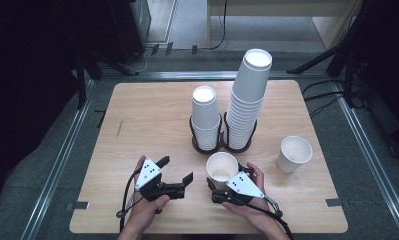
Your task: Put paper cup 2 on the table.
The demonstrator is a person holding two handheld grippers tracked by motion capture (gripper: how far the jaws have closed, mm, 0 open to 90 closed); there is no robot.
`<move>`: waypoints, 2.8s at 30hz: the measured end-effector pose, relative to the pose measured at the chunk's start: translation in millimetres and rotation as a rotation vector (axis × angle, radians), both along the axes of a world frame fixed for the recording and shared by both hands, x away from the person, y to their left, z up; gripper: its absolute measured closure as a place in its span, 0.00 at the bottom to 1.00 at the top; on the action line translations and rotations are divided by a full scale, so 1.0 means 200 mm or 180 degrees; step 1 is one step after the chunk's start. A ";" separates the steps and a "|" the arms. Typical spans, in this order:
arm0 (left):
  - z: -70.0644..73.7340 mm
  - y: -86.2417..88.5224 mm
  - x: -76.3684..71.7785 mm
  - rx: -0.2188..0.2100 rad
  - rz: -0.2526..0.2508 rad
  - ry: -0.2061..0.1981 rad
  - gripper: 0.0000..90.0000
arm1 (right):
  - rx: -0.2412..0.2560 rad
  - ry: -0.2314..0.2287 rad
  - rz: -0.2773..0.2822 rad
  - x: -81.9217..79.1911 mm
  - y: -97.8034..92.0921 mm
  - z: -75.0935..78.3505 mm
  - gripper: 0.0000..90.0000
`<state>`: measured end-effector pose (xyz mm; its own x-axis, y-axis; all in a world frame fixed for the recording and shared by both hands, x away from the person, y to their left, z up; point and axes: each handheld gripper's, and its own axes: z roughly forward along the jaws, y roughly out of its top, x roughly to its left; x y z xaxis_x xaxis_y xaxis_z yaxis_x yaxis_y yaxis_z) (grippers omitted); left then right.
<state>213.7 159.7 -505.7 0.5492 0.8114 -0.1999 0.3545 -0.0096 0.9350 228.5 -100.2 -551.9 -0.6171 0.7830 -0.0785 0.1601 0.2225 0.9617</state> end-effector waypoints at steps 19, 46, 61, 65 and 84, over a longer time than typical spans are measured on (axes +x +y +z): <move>-0.10 0.27 -0.08 -0.0001 0.0434 0.0202 0.00 | -0.0014 -0.0024 0.0137 -0.06 -0.08 0.07 0.00; -0.20 0.56 -0.21 0.0160 0.0937 0.0424 0.00 | 0.0000 -0.0316 -0.0240 -0.21 -0.45 0.18 0.00; -0.25 0.69 -0.27 0.0223 0.1224 0.0516 0.00 | 0.0028 -0.0351 -0.0954 -0.21 -0.83 0.13 0.00; -0.25 0.72 -0.28 0.0208 0.1312 0.0509 0.00 | -0.0002 -0.0309 -0.1175 -0.19 -0.94 0.10 0.00; -0.24 0.83 -0.28 0.0056 0.1633 0.0543 0.00 | 0.0161 0.0046 -0.2159 -0.11 -1.26 0.05 0.00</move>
